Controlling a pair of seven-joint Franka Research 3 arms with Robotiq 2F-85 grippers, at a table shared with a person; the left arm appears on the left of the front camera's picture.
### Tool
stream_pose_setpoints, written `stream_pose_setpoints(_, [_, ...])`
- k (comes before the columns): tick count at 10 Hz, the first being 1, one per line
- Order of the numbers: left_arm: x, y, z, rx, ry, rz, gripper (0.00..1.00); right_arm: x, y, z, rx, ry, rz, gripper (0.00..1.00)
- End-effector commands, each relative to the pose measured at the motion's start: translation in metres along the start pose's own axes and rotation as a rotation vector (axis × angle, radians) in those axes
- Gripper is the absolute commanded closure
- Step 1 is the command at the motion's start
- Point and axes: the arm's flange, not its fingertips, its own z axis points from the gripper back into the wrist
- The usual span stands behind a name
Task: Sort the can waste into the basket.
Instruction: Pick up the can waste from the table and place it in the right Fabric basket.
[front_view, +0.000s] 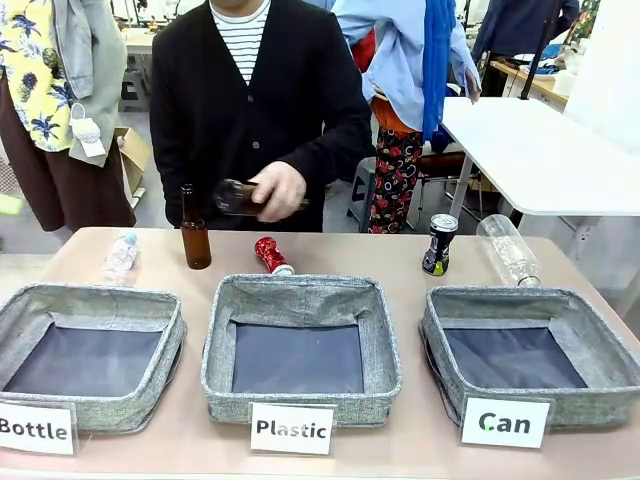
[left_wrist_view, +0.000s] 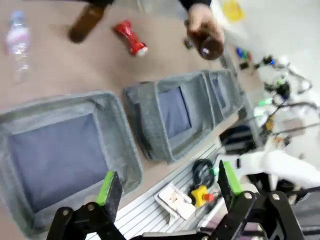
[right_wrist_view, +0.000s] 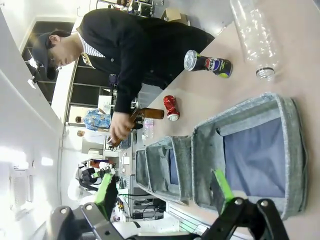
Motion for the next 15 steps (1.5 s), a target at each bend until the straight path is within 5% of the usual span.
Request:
stream_pose_setpoints(1, [0.021, 0.004, -0.004, 0.009, 0.059, -0.034, 0.0, 0.003, 0.002, 0.001, 0.018, -0.005, 0.011, 0.0])
stream_pose_setpoints(4, [-0.011, 0.094, 0.141, -0.089, -0.147, 0.149, 0.0, 0.003, 0.002, 0.001, 0.018, -0.005, 0.011, 0.0])
stream_pose_setpoints(7, [-0.102, 0.156, 0.246, -0.133, -0.406, 0.31, 0.0, 0.003, 0.002, 0.001, 0.018, -0.005, 0.011, 0.0])
stream_pose_setpoints(10, [-0.154, 0.185, 0.267, -0.18, -0.507, 0.388, 0.0, 0.003, 0.002, 0.001, 0.018, -0.005, 0.011, 0.0])
stream_pose_setpoints(15, [-0.138, 0.159, 0.251, -0.152, -0.457, 0.329, 0.0, 0.003, 0.002, 0.001, 0.018, -0.005, 0.011, 0.0])
